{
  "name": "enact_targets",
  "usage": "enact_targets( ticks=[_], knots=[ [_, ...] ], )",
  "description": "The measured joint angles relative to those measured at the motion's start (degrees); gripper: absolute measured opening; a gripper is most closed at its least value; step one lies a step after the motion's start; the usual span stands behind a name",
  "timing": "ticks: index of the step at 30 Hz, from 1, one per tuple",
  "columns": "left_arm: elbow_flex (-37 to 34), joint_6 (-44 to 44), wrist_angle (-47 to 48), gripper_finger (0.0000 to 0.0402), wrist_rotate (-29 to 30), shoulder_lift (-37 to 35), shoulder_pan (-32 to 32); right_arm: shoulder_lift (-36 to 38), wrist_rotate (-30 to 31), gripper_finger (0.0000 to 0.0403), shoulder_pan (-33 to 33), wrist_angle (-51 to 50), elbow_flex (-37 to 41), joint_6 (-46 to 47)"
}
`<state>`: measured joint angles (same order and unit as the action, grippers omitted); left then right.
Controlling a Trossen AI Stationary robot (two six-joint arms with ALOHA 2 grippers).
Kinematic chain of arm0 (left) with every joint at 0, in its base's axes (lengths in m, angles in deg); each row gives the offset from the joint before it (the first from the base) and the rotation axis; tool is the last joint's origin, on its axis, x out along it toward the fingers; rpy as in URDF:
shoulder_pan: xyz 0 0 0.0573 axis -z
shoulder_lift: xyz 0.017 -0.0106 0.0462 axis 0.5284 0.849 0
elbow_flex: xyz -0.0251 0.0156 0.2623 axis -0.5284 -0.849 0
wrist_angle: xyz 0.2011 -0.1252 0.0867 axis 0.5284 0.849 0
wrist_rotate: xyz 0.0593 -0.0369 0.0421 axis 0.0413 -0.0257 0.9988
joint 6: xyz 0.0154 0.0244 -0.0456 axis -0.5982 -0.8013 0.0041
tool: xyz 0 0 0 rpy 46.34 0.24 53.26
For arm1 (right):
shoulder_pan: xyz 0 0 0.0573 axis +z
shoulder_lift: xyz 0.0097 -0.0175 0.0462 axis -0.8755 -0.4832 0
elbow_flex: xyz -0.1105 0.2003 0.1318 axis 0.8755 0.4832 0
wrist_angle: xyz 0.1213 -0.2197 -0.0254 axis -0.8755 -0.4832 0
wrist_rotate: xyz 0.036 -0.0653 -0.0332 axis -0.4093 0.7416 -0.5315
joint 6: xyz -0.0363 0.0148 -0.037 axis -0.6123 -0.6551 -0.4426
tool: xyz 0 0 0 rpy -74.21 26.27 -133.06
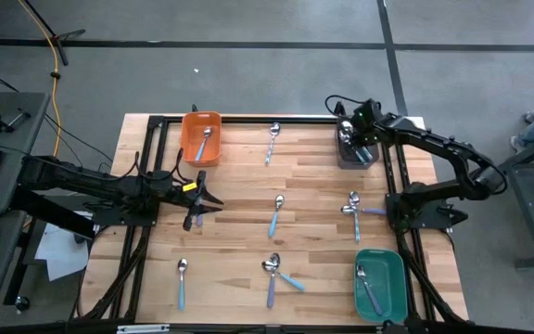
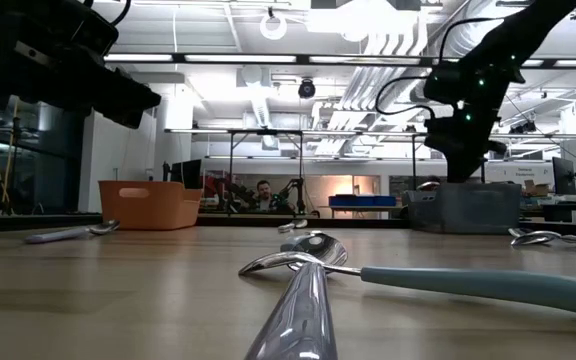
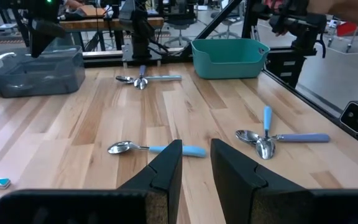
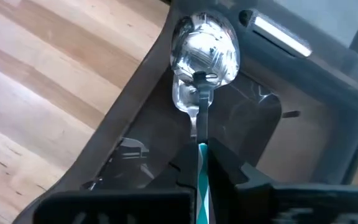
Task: Sort silverware by color (type)
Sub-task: Put the white patterned spoon into the black bin
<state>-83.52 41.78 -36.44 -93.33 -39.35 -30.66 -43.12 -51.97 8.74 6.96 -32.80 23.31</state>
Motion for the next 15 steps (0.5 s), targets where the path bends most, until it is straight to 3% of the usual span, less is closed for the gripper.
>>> enact_targets(
  ticks=[15],
  knots=[
    [0.0, 0.04, 0.02, 0.0075, 0.02, 0.0, -0.02, -3.43, -2.67, 0.0, -0.89, 3.43, 1.88, -1.58]
  ],
)
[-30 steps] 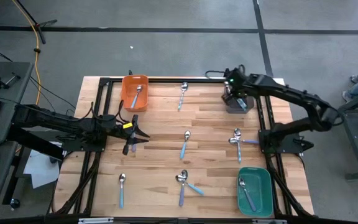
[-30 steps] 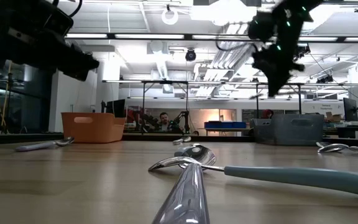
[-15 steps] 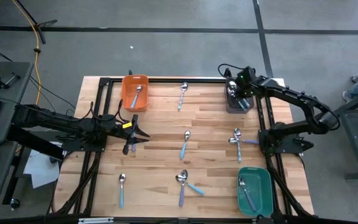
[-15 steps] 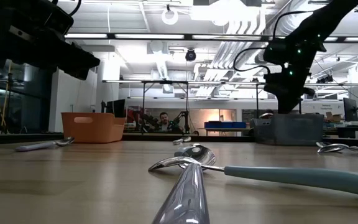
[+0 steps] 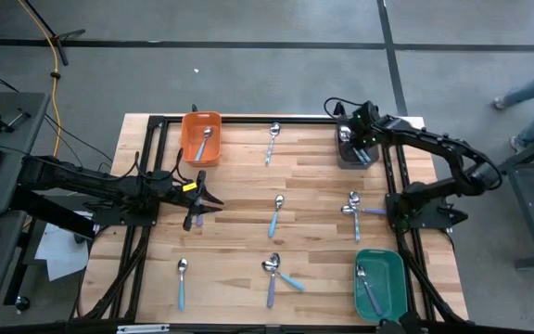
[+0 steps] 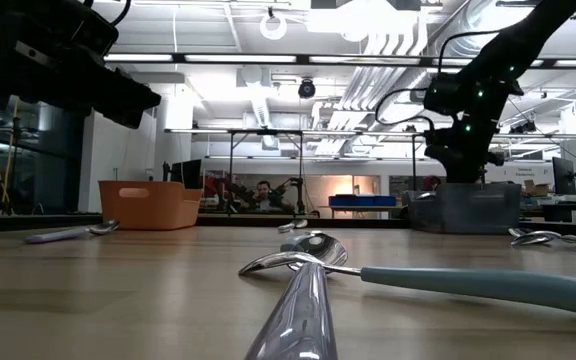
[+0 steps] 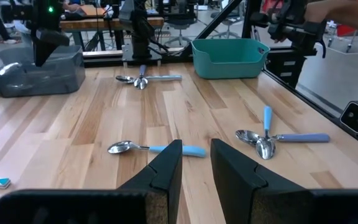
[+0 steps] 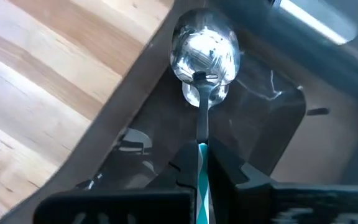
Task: Sort silverware by color (type)
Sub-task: Put the white patterned spoon into the black bin
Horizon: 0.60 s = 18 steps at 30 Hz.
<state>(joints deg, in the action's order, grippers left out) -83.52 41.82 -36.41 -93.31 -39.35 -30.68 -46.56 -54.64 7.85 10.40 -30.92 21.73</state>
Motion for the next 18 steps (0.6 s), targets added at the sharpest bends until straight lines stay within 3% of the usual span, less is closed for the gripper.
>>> enact_targets(
  ticks=[11, 18],
  knots=[
    [0.0, 0.0, 0.0, 0.0075, 0.0, 0.0, 0.0, -5.33, 0.37, 0.0002, 0.04, 1.33, 0.0, 0.48],
    [0.0, 1.65, 0.08, 0.0075, 3.95, 0.0, 0.0, -5.29, 0.41, 0.0054, 0.04, -3.34, -2.51, 0.2]
  ],
)
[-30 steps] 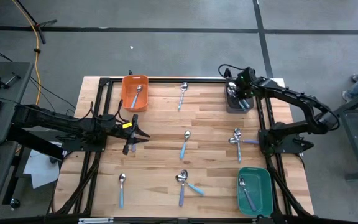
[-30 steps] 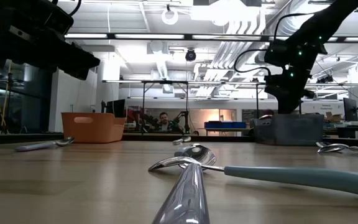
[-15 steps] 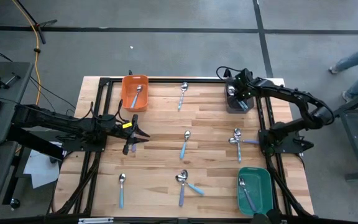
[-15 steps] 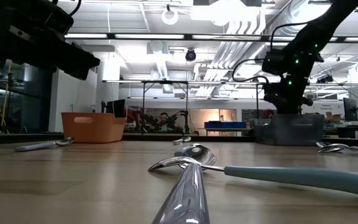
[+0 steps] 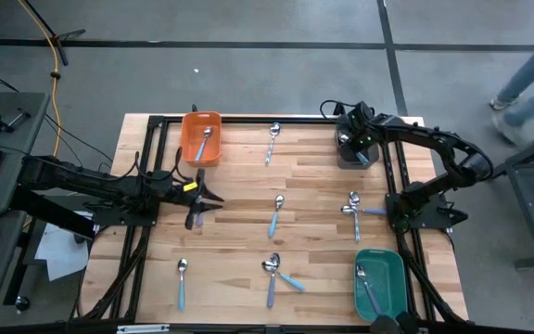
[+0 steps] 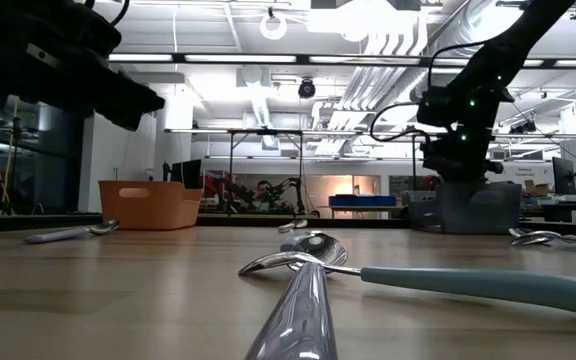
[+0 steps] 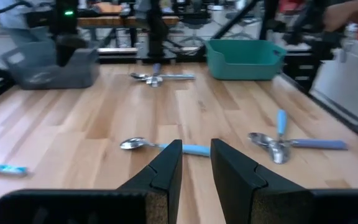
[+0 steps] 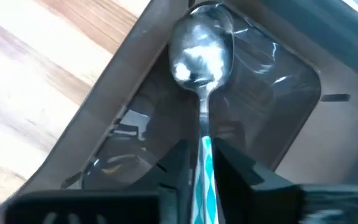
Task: Sort silverware by color (type)
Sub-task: Put the white patterned spoon into the black bin, then put the blue spoon into the orange bin
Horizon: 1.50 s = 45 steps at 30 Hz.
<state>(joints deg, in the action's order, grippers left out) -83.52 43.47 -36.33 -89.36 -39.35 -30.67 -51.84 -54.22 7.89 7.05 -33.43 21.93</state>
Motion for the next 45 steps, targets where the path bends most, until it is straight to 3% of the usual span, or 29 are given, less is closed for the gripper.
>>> enact_targets(
  ticks=[5, 9, 14, 19, 23, 32, 39, 45],
  knots=[
    [0.0, -2.23, -0.15, 0.0075, 1.5, 0.0, -0.01, 0.29, 0.02, 0.0089, 0.19, -1.67, -2.26, -2.65],
    [0.0, -3.09, -1.6, 0.0075, 2.71, 0.02, -0.07, 2.64, 0.15, 0.009, 2.06, -4.41, -3.96, -4.84],
    [0.02, -5.05, -4.02, 0.0075, 4.14, 0.02, -0.07, 7.83, 1.73, 0.0059, 6.37, -8.81, -6.32, -6.2],
    [0.02, -5.87, -4.23, 0.0075, 10.59, 0.02, -0.07, 12.92, 4.31, 0.0011, 11.26, -10.49, -7.61, -5.33],
    [0.02, -5.14, -4.19, 0.0075, 14.55, 0.01, -0.07, 16.07, 4.33, 0.0006, 15.79, -11.0, -7.61, -2.36],
    [0.02, -8.82, -7.03, 0.0075, 17.16, 0.0, -0.12, 19.08, 4.5, 0.0003, 26.3, -11.64, -7.61, 5.56],
    [0.02, -9.54, -9.11, 0.0075, 17.22, 0.02, -0.12, 19.08, 5.22, 0.0003, 36.72, -19.52, -7.61, 14.35],
    [0.02, -9.25, -8.26, 0.0075, 13.87, 0.02, -0.12, 19.08, 7.31, 0.0003, 48.02, -24.83, -7.61, 23.09]
  ],
)
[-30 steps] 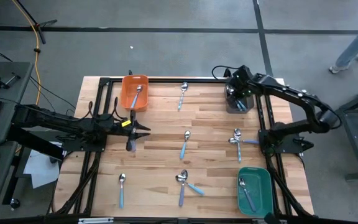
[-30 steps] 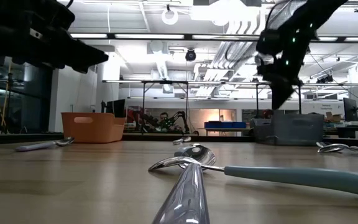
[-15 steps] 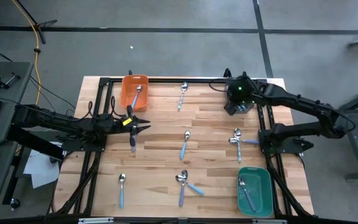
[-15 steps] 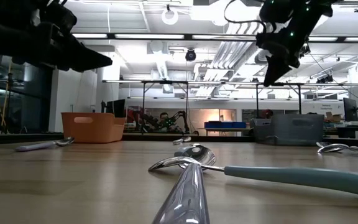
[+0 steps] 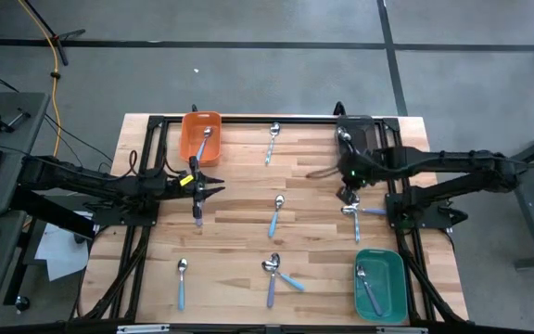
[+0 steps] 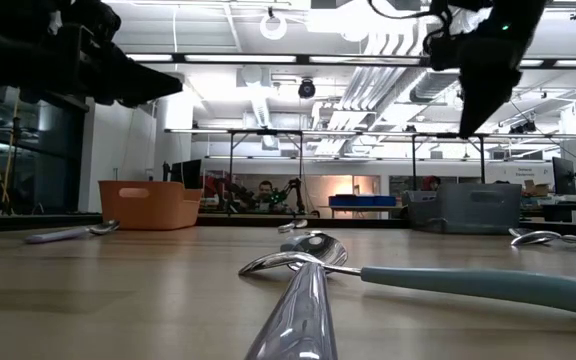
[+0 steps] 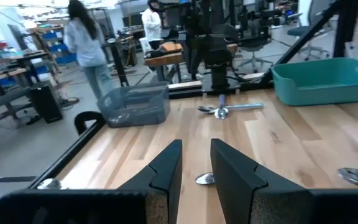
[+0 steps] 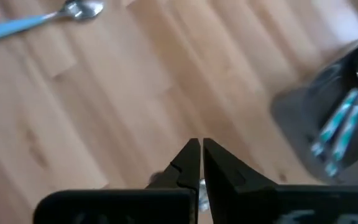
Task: Sort silverware by color (type)
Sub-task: Put the blue spoon into the orange bin
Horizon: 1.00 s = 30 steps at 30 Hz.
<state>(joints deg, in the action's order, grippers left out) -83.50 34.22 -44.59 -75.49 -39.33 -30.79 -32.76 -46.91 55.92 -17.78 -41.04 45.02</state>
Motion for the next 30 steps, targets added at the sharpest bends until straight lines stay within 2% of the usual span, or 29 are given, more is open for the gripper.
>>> enact_targets(
  ticks=[7, 16, 19, 24, 30],
  knots=[
    [0.0, 3.04, 1.08, 0.0075, -1.63, 0.0, 0.07, -1.02, 0.08, 0.0003, 8.97, 4.7, 1.45, 8.06],
    [0.0, 3.69, 2.67, 0.0075, -1.65, 0.0, 0.09, -8.58, 0.15, 0.0007, 15.06, 11.91, 2.14, 10.06],
    [0.0, 3.71, 2.71, 0.0075, -1.65, 0.0, 0.09, -11.61, 0.18, 0.0028, 16.33, 15.28, 2.14, 9.67],
    [0.0, 3.71, 3.24, 0.0075, -1.63, 0.0, 0.04, -15.79, -0.1, 0.0087, 18.41, 21.77, 2.14, 10.4],
    [0.0, 3.67, 3.21, 0.0075, -1.65, 0.0, 0.04, -18.95, -1.58, 0.0142, 22.1, 27.81, 2.03, 14.77]
  ],
)
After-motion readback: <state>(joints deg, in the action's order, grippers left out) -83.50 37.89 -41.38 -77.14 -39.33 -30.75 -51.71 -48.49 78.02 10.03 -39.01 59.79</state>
